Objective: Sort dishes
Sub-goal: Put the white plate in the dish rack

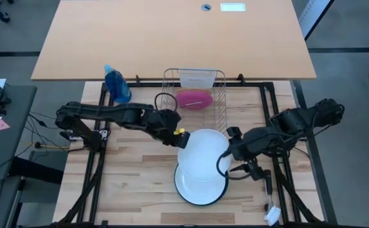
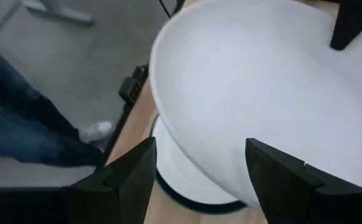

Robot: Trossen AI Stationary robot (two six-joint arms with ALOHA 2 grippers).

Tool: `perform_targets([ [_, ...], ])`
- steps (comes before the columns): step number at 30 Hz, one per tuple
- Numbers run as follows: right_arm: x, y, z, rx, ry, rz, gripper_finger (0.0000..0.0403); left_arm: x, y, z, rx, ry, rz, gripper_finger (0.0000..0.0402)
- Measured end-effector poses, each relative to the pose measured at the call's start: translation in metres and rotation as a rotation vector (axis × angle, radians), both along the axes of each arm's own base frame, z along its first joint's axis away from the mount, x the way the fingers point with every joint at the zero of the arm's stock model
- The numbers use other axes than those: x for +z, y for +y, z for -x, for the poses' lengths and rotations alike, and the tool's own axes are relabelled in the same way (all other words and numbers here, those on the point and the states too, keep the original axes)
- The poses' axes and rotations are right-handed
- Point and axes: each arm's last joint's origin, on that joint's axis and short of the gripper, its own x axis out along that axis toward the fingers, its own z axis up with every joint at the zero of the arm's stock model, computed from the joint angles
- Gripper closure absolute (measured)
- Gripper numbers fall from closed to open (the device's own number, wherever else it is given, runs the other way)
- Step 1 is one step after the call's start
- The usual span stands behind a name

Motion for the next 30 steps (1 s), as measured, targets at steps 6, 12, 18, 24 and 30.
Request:
perform_targets([
  [6, -0.006, 0.004, -0.007, 0.064, -0.008, 0.063, 0.0156, 0.002, 0.004, -0.002, -0.051, -0.024, 0.028, 0.0401],
  [12, -0.017, 0.010, -0.021, 0.087, 0.025, 0.091, 0.0207, 0.002, 0.004, -0.002, -0.062, -0.023, 0.037, 0.0401],
  [18, -0.023, 0.014, -0.028, 0.108, 0.040, 0.101, 0.0296, 0.001, 0.003, -0.002, -0.066, -0.019, 0.035, 0.0401],
  [24, -0.020, 0.013, -0.027, 0.109, 0.018, 0.097, 0.0363, 0.002, 0.003, -0.002, -0.075, -0.032, 0.011, 0.0380],
  [30, -0.006, 0.007, -0.019, 0.083, -0.025, 0.078, 0.0385, 0.007, 0.003, 0.001, -0.104, -0.058, -0.037, 0.0309],
])
